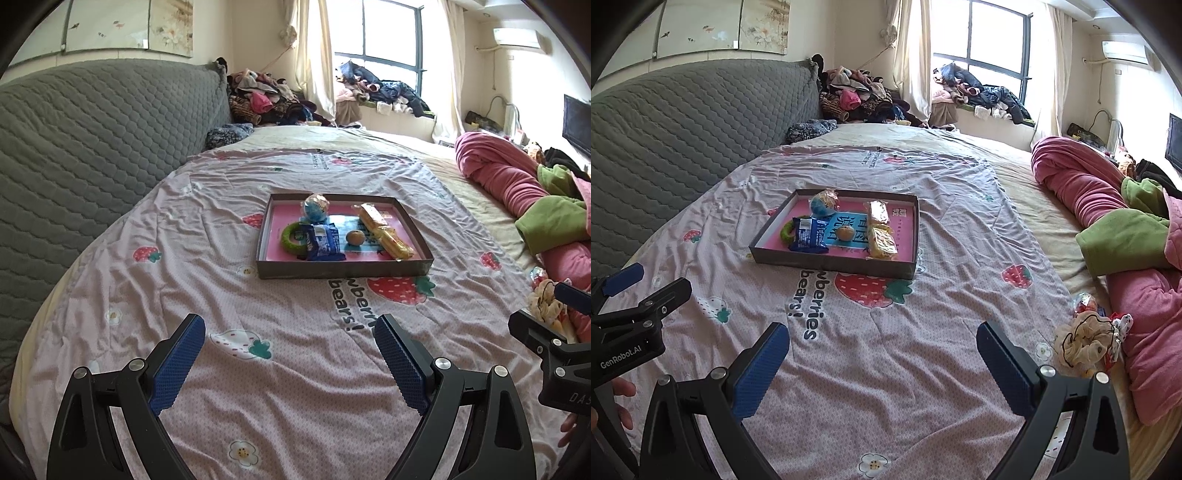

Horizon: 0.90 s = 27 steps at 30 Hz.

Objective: Organize objects

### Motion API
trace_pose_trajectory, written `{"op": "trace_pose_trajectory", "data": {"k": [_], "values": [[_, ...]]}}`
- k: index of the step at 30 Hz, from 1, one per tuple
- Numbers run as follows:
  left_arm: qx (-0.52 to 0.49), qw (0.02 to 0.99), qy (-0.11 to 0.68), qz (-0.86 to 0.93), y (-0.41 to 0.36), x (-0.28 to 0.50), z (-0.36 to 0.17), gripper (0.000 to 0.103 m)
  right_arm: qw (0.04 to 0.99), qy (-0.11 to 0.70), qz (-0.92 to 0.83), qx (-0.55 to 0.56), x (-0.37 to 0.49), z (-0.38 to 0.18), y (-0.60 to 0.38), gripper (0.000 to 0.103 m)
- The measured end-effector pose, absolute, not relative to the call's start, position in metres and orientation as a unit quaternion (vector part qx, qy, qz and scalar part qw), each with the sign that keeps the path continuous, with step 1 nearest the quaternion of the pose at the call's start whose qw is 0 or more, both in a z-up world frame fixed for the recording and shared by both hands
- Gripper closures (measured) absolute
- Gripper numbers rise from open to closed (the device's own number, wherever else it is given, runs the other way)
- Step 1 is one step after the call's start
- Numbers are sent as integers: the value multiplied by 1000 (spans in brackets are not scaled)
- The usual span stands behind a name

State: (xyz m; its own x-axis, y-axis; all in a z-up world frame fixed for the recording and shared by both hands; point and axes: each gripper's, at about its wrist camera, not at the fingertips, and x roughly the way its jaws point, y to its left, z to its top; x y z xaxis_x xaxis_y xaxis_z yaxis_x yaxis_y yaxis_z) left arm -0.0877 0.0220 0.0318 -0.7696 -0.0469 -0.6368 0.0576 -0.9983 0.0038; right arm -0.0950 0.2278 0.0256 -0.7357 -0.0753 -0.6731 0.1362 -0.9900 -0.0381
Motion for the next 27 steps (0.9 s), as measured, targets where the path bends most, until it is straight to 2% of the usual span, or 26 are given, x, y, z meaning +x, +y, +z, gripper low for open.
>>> {"op": "trace_pose_trajectory", "data": {"k": [27], "values": [[366,33,-7,-930,16,-74,-39,9,45,20,-918,394,-78,-44,246,1]]}}
